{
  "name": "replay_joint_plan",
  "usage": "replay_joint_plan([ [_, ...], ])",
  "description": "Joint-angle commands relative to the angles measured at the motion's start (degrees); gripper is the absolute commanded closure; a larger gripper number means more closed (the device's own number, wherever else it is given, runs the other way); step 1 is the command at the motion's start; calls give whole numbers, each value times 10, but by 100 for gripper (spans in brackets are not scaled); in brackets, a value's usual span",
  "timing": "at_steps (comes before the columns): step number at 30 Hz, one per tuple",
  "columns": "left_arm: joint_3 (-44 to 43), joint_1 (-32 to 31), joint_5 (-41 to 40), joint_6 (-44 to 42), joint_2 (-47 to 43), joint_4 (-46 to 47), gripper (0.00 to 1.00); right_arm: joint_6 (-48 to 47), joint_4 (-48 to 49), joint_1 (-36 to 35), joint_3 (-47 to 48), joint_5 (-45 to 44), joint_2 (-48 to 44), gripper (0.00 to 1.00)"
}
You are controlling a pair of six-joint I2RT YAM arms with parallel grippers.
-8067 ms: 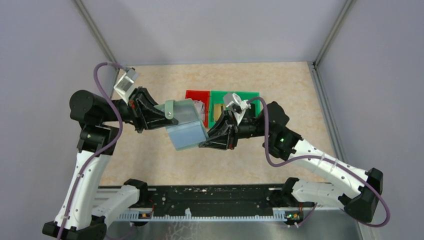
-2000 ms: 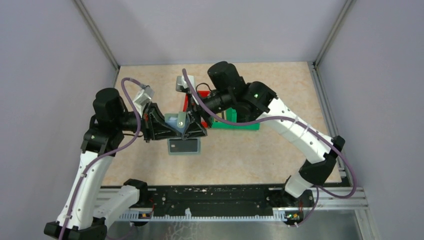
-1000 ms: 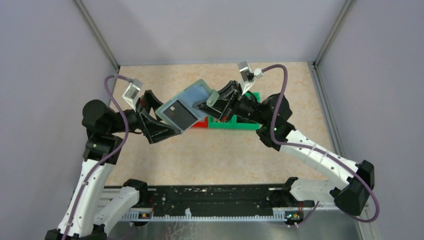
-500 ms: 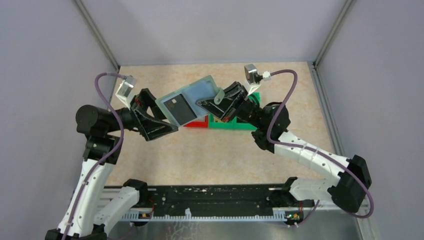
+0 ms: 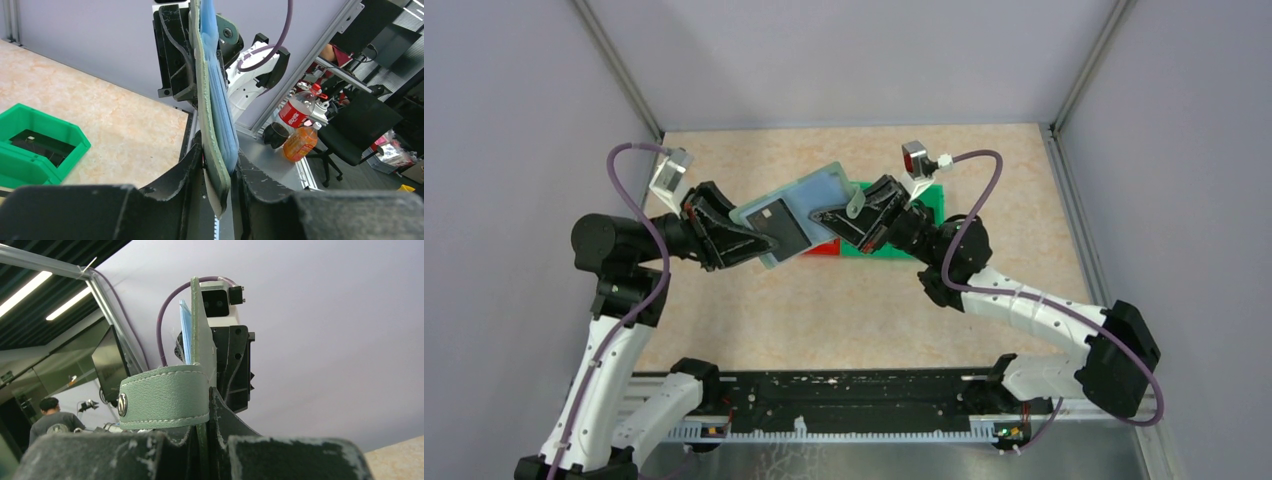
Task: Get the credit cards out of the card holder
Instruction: Open the card holder.
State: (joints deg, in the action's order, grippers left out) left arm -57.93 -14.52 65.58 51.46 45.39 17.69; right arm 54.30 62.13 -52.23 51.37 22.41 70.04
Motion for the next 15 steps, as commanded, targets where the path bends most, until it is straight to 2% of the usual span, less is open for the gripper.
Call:
replay_joint_plan([
  [1, -14, -2, 9, 7, 0, 23, 71, 15, 90, -8, -16, -35, -4, 100],
  [5, -14, -2, 10, 1, -3, 18, 83, 24, 112, -13, -33, -43, 4, 100],
  [8, -16, -2, 9, -10, 0, 4, 90, 27, 116, -15, -44, -45, 2, 75],
  [10, -20, -1, 11, -21, 3, -9, 92, 15, 108, -15, -51, -50, -8, 58],
  [13, -25, -2, 11, -37, 7, -31, 93, -18, 72, -16, -48, -55, -25, 43],
  [15, -26, -1, 10, -51, 8, -50, 95, -40, 47, -21, -35, -51, -26, 39],
])
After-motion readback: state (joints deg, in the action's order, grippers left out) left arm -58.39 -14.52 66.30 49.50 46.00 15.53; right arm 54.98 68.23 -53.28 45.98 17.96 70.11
